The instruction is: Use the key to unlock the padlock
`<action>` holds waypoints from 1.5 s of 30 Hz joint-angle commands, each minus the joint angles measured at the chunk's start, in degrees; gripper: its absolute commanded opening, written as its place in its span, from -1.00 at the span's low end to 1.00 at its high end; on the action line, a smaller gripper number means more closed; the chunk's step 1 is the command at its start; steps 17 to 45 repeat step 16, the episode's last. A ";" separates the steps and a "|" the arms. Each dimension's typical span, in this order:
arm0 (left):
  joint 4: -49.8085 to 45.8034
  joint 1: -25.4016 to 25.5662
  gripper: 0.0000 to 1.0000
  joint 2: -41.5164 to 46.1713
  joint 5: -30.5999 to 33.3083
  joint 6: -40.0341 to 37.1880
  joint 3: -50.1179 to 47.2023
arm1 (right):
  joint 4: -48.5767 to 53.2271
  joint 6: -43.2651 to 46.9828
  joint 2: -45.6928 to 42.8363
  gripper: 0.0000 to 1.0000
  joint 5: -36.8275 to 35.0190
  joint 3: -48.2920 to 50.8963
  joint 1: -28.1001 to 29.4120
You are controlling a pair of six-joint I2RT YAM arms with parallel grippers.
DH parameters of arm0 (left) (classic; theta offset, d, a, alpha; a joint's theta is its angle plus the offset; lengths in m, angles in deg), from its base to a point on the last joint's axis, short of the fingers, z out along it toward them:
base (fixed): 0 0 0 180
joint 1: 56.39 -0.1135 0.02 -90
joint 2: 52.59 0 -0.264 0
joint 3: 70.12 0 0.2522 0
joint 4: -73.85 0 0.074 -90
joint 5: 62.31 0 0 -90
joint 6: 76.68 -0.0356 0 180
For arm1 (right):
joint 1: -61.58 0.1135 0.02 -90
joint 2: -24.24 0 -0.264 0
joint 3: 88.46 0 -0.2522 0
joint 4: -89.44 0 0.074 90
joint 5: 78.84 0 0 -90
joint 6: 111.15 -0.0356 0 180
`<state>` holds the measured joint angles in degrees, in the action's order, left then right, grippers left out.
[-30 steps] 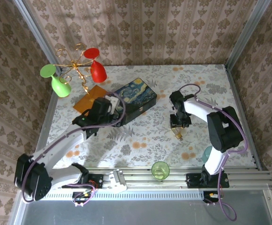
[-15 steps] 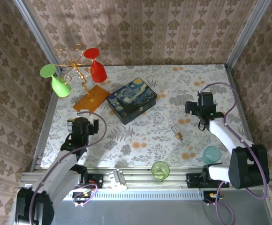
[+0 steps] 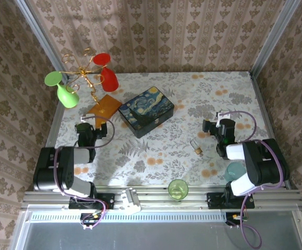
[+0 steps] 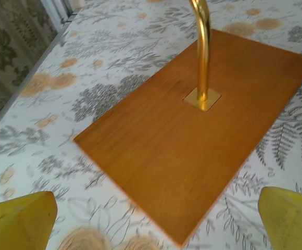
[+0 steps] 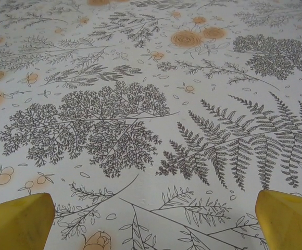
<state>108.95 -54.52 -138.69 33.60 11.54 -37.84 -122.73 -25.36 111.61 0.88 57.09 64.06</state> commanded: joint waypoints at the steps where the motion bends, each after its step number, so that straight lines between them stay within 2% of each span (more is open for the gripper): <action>1: 2.70 -0.81 1.00 -2.16 -2.65 -0.52 3.72 | -3.69 0.98 0.11 1.00 -0.43 -2.09 -0.32; 2: 2.23 -0.84 1.00 -2.43 -2.51 -0.52 3.92 | -4.40 1.09 0.42 1.00 -0.46 -1.99 -0.36; 3: 6.06 -0.60 1.00 -3.59 -2.03 -1.55 3.36 | -4.40 1.13 0.28 1.00 -0.60 -1.90 -0.29; 4: 2.94 -0.58 1.00 -2.68 -1.99 -0.87 3.89 | -4.32 1.13 0.19 1.00 -0.63 -1.86 -0.28; 6: 5.11 -0.50 1.00 -3.38 -1.54 -1.53 3.63 | -3.79 1.32 0.23 1.00 -0.65 -2.27 -0.10; 45: 4.49 -0.35 1.00 -3.18 -1.34 -1.56 3.64 | -3.81 1.42 0.14 1.00 0.58 -2.15 -0.41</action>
